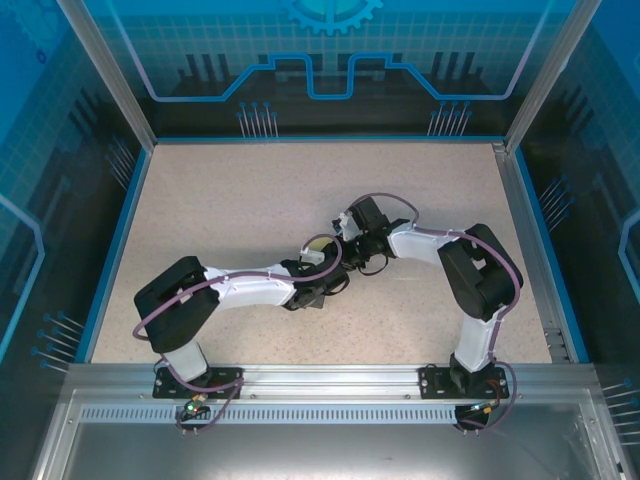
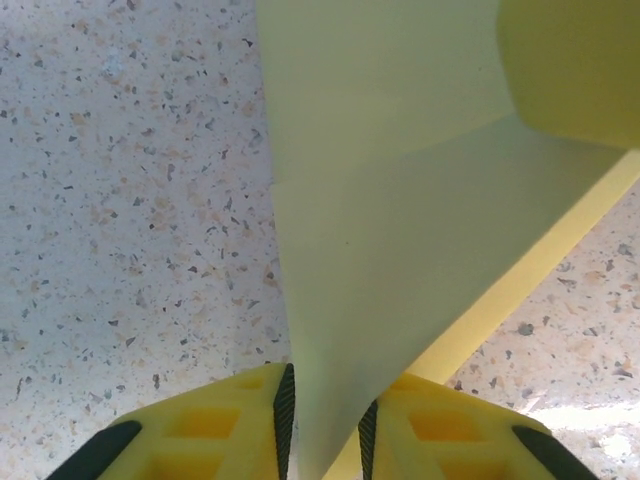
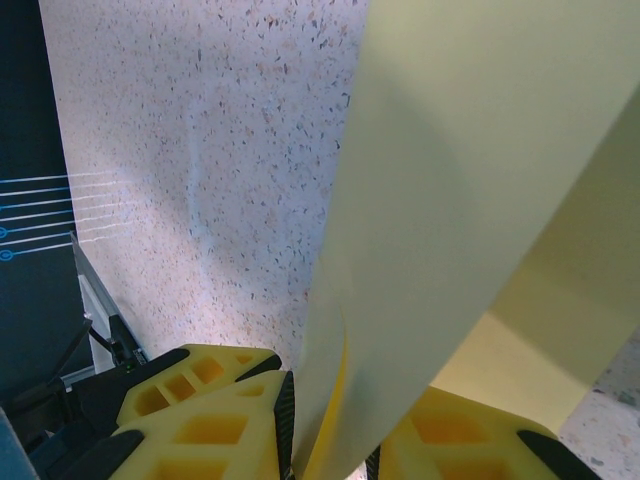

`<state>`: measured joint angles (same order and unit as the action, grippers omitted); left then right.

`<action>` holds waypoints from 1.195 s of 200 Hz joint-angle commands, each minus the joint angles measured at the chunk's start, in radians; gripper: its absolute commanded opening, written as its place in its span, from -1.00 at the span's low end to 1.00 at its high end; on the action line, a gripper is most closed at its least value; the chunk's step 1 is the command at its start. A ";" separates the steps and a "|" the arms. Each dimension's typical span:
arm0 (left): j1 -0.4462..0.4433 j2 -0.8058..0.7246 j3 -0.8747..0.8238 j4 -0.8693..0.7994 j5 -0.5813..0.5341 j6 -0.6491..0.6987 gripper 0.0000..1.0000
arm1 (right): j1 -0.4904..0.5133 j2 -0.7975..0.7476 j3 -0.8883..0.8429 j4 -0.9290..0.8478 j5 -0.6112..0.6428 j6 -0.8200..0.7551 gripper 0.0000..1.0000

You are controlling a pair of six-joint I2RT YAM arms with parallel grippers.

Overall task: Fold a paper plane with a square sheet of paper (pick it up from the middle)
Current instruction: Fourth fold the wing at the center of the table.

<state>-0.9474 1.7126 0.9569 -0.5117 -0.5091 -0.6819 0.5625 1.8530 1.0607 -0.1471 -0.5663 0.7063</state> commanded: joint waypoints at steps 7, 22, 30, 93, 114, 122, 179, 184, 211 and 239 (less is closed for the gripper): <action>-0.010 0.014 0.013 -0.021 -0.025 -0.012 -0.56 | -0.002 0.013 0.027 -0.029 -0.014 0.003 -0.47; -0.010 0.013 0.013 -0.018 -0.024 -0.011 -0.64 | -0.003 0.012 0.028 -0.034 -0.010 0.002 -0.47; -0.010 0.011 0.011 -0.015 -0.024 -0.011 -0.67 | -0.003 0.012 0.030 -0.038 -0.007 0.000 -0.47; -0.010 0.004 0.011 0.005 0.008 -0.010 -0.62 | -0.003 0.001 0.033 -0.055 0.001 -0.008 -0.44; -0.009 0.001 0.017 0.007 0.027 -0.018 -0.48 | -0.002 0.003 0.035 -0.057 -0.001 -0.010 -0.44; -0.008 -0.002 0.016 0.010 0.033 -0.023 -0.47 | -0.003 0.004 0.036 -0.058 -0.001 -0.011 -0.43; -0.009 -0.026 0.005 0.041 0.076 -0.051 -0.40 | -0.002 0.009 0.038 -0.060 -0.001 -0.014 -0.43; -0.008 -0.027 0.006 0.042 0.076 -0.052 -0.41 | -0.002 0.009 0.037 -0.059 0.000 -0.015 -0.43; -0.009 -0.027 0.002 0.039 0.071 -0.057 -0.46 | -0.003 0.009 0.033 -0.055 0.003 -0.013 -0.42; -0.009 -0.025 0.001 0.033 0.064 -0.064 -0.56 | -0.003 0.010 0.033 -0.056 0.002 -0.014 -0.42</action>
<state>-0.9474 1.7119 0.9565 -0.4850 -0.4553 -0.7322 0.5621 1.8530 1.0718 -0.1944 -0.5541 0.7055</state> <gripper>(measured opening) 0.227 0.287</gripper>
